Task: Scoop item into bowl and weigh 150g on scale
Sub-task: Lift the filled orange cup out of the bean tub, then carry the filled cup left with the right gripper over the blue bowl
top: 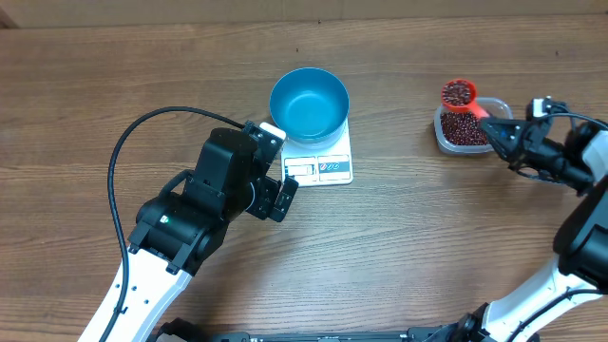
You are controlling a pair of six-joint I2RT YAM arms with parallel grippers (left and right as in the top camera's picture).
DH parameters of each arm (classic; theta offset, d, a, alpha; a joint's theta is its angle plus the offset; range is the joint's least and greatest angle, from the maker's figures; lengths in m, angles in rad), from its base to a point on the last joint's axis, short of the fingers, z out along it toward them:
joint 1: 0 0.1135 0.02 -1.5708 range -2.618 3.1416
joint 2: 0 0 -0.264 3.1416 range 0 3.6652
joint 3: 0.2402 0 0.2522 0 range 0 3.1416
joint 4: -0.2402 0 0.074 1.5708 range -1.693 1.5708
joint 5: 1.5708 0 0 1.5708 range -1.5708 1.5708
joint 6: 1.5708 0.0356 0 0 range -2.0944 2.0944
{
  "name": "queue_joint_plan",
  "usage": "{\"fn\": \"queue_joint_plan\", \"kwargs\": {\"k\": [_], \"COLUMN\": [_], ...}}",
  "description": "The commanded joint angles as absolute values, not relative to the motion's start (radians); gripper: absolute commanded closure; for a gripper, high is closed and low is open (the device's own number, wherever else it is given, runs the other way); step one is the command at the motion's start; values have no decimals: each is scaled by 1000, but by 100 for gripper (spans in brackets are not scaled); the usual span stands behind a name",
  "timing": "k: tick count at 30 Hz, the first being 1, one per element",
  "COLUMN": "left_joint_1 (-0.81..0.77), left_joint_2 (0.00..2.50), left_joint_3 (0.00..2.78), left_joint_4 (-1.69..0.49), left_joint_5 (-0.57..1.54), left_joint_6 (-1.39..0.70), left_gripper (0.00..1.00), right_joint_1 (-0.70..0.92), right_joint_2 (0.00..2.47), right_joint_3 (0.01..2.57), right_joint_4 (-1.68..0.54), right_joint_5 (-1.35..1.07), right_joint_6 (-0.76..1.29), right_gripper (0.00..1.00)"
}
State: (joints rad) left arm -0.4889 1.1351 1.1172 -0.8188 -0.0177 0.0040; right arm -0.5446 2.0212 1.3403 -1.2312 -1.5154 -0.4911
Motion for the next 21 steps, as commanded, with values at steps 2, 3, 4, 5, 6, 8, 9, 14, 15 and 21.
{"fn": "queue_joint_plan", "kwargs": {"k": [2,3,4,5,6,8,9,14,15,21], "left_joint_1": [-483,-483,-483,-483,-483,-483,-483,-483,-483,-483], "left_joint_2": [1126,1126,1126,1126,1126,1126,1126,1126,1126,1126], "left_joint_3": [1131,1131,1131,1131,1131,1131,1131,1131,1131,1131], "left_joint_4": [-815,-815,-816,-815,-815,-815,-816,-815,-816,-815], "left_joint_5": [-3,-3,-3,-3,-3,-3,-3,-3,-3,-3], "left_joint_6": [19,19,19,19,19,20,20,19,20,19], "left_gripper": [1,0,0,0,0,0,1,0,1,0], "right_joint_1": [-462,-449,-434,-417,-400,-370,-362,-319,-314,-287], "right_joint_2": [2026,2026,2026,2026,2026,2026,2026,2026,2026,2026], "right_joint_3": [1335,1335,1335,1335,1335,1335,1335,1335,1335,1335], "right_joint_4": [-1205,-1200,-1196,-1190,-1184,-1179,-1179,-1179,-1179,-1175], "right_joint_5": [-1570,-1570,-1570,-1570,-1570,-1570,-1570,-1570,-1570,-1570], "right_joint_6": [-506,-506,-506,-506,-505,-503,-503,-503,-503,-502], "right_gripper": [96,96,96,96,96,96,96,96,96,96]}}
